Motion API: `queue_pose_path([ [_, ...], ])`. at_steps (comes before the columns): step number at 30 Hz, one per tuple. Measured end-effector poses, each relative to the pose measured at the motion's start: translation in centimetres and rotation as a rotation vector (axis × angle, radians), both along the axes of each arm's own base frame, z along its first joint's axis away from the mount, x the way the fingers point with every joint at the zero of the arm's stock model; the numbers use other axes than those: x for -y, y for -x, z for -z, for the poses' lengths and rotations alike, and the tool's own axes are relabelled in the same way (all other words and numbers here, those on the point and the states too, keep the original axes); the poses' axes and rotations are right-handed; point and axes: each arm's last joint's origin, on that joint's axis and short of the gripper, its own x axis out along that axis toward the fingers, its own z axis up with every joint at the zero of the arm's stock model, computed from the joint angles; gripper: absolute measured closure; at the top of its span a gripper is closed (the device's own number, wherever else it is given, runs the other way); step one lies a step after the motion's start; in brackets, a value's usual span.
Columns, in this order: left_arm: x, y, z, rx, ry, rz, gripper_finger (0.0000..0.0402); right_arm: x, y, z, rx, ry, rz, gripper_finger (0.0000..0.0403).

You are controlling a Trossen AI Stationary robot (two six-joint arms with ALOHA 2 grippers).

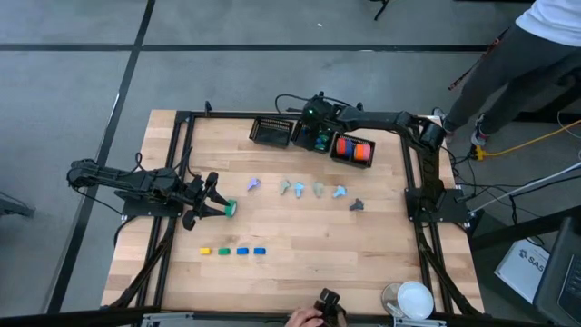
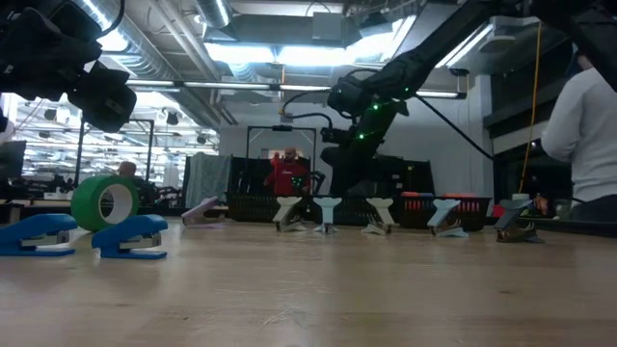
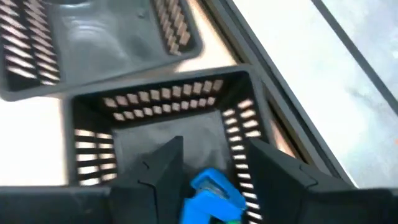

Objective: Pick and place Stapler, Stapler remover, tape
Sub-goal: Put the blue stapler into the middle black bin

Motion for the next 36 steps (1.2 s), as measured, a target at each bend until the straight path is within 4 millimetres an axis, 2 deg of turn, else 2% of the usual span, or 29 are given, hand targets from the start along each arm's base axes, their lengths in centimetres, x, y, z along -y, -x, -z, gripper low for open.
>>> queue_pose_path([
  [7, 0.0, 0.0, 0.0, 0.0, 0.0, 0.0, 0.0251, -2.6, -0.9, -2.3, 0.046, 0.041, -0.059, 0.0222],
  [15, 0.0, 0.0, 0.0, 0.0, 0.0, 0.0, 0.0251, -7.7, -2.2, -4.5, 0.084, 0.045, -0.178, 0.0221],
  [22, 0.0, 0.0, 0.0, 0.0, 0.0, 0.0, 0.0251, -11.9, -3.2, -4.5, 0.085, 0.01, -0.246, 0.0221],
  [36, 0.0, 0.0, 0.0, 0.0, 0.0, 0.0, 0.0251, -18.1, -4.2, -4.5, 0.106, -0.042, -0.337, 0.0221],
])
